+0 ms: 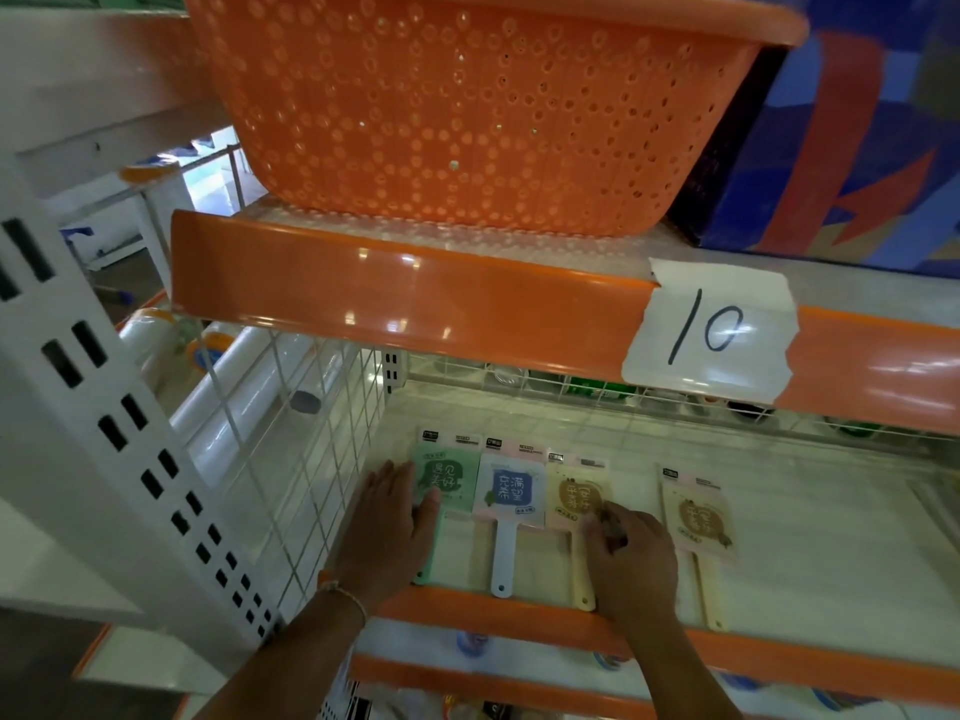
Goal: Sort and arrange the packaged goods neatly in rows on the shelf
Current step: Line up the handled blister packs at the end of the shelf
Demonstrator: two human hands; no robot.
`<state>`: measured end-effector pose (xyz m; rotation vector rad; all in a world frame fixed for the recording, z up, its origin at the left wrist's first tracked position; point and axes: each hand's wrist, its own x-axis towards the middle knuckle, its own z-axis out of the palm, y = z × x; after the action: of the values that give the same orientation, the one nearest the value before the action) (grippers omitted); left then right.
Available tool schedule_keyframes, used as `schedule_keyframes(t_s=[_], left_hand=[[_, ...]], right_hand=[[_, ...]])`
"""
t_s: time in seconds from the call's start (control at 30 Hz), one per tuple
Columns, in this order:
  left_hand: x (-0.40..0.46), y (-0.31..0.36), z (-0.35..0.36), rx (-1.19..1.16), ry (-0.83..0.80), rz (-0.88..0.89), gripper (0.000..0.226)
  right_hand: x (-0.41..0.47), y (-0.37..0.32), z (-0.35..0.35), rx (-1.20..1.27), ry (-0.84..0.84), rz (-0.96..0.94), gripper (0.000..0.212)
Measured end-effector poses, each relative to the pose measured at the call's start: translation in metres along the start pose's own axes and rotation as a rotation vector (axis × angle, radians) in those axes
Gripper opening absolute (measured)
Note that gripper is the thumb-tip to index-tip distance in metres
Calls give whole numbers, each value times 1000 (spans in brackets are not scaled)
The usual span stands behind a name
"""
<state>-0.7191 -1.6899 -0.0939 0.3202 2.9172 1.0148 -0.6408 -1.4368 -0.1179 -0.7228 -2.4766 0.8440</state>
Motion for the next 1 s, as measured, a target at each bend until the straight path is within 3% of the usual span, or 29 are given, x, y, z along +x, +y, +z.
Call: schedule_keyframes(t_s=[0.4, 0.8, 1.0], left_hand=[[0, 0, 2, 13, 11, 7, 60], [-2, -1, 1, -52, 99, -41, 59], [-2, -9, 7, -9, 168, 46, 70]], right_hand=[[-1, -1, -2, 68, 68, 52, 10], [0, 1, -3, 123, 83, 37, 8], [6, 6, -18, 162, 137, -31, 18]])
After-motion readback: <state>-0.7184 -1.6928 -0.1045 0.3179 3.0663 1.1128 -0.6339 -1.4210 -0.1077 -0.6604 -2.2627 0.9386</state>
